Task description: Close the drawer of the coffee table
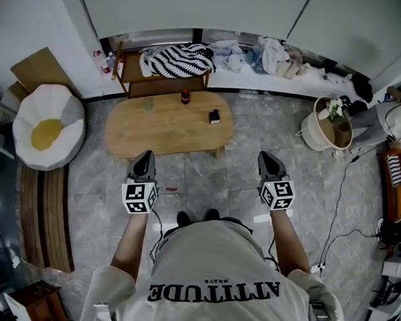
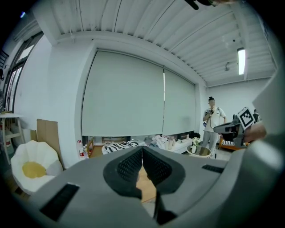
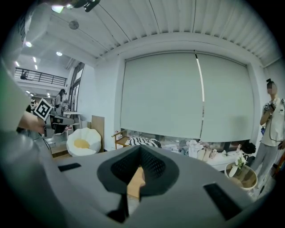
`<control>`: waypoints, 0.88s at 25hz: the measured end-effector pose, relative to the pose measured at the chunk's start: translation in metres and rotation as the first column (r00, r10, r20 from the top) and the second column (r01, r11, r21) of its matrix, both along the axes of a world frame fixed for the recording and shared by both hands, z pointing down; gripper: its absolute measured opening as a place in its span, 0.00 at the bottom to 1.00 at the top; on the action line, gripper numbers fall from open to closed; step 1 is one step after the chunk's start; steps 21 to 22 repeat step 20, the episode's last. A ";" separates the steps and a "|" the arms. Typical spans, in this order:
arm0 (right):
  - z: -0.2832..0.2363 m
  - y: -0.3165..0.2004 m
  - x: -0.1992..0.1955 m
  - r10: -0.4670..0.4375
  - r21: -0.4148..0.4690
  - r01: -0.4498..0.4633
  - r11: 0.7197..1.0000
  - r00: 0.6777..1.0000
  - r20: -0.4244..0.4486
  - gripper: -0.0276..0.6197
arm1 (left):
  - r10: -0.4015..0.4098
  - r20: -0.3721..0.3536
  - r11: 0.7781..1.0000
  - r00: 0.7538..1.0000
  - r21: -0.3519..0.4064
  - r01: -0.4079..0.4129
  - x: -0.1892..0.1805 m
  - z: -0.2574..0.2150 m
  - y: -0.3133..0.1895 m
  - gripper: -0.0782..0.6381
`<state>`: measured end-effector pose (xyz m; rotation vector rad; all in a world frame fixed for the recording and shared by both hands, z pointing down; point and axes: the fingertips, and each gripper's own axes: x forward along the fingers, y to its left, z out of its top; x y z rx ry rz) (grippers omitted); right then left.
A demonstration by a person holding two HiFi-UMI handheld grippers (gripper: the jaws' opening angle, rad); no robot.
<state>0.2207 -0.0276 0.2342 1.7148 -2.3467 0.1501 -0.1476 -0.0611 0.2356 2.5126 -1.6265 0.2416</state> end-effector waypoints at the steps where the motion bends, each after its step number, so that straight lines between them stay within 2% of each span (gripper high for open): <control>1: -0.001 -0.001 0.000 -0.004 0.002 0.004 1.000 1.000 0.001 0.07 | 0.001 0.002 1.000 1.000 -0.001 -0.001 0.001 0.000 -0.001 0.14; 22: -0.006 -0.012 0.011 -0.019 0.017 0.019 1.000 1.000 0.015 0.07 | -0.010 0.002 1.000 1.000 -0.010 0.010 0.011 0.000 -0.008 0.14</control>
